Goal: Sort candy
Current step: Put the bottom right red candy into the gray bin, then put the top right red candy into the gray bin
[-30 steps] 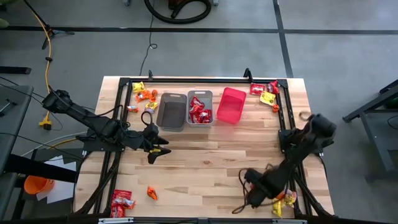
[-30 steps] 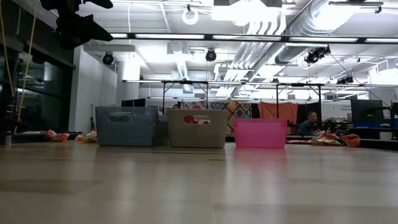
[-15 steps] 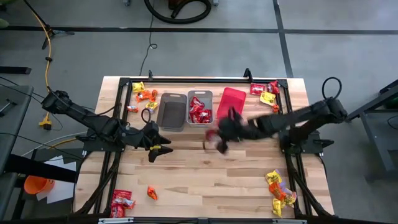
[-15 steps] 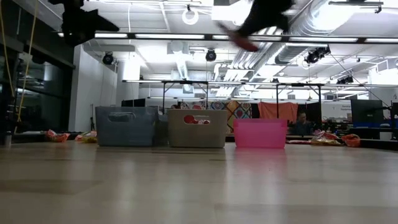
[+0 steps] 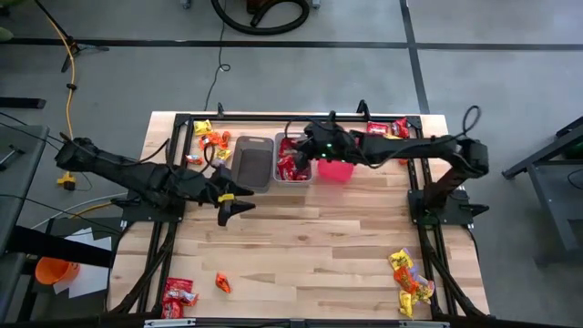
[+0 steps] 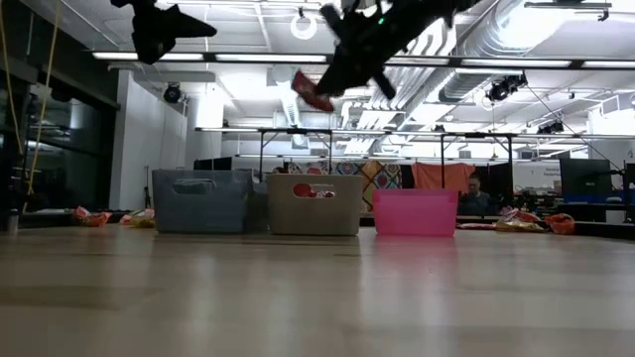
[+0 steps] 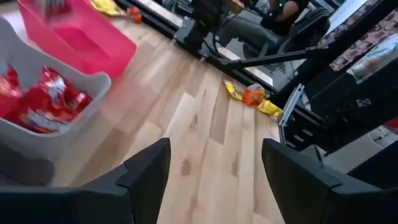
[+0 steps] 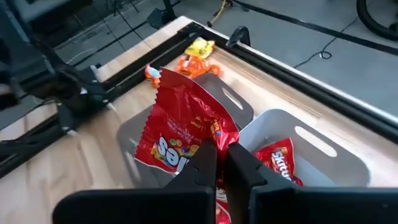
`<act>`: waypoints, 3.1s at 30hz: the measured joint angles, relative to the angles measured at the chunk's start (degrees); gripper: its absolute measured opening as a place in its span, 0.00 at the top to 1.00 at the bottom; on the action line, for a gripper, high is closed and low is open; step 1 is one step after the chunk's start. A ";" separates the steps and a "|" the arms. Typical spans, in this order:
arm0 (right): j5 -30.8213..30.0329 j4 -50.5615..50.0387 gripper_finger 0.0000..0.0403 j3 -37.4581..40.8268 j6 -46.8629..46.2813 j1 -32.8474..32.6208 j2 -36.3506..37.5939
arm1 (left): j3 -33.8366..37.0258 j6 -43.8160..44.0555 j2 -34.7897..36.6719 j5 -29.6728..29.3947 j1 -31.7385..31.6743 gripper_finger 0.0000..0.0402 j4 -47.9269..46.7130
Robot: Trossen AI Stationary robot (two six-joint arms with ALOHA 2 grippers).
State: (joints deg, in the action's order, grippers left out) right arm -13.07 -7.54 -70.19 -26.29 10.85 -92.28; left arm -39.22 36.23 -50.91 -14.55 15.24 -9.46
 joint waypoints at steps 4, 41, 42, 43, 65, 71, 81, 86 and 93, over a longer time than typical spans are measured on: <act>-0.41 0.06 0.97 0.00 -3.49 1.66 -4.65 | 0.00 -2.05 1.91 2.92 -2.90 0.40 -0.20; -6.98 -43.77 0.36 -19.15 0.87 16.97 -7.64 | 0.02 -9.21 9.68 8.05 -20.31 0.40 -0.28; -6.03 -44.21 0.36 -17.94 1.09 19.64 -7.64 | 0.02 -8.64 9.17 8.03 -20.82 0.40 -0.14; -5.29 -44.18 0.36 -16.66 1.35 22.21 -7.66 | 0.02 -8.27 8.64 8.02 -21.38 0.40 0.07; 7.75 -30.41 0.36 7.19 -3.70 52.18 -7.71 | 0.03 0.78 3.75 8.42 -33.53 0.40 0.77; 7.88 -25.84 0.37 9.22 -4.78 51.70 -8.17 | 0.02 1.92 3.75 9.78 -34.77 0.40 0.75; 6.07 -26.21 0.45 5.78 -4.43 51.24 -14.71 | 0.02 4.09 3.75 12.41 -34.84 0.40 0.75; 4.82 -27.43 0.61 5.81 -1.70 50.89 -14.90 | 0.02 4.17 3.91 13.02 -34.84 0.40 0.71; 6.26 -29.85 0.96 6.35 1.93 50.40 -10.05 | -1.72 1.75 6.89 22.25 -34.84 0.40 0.41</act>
State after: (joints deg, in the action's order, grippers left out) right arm -6.81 -37.40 -63.84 -24.36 61.25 -102.32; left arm -40.94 37.98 -44.02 7.70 -19.59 -9.05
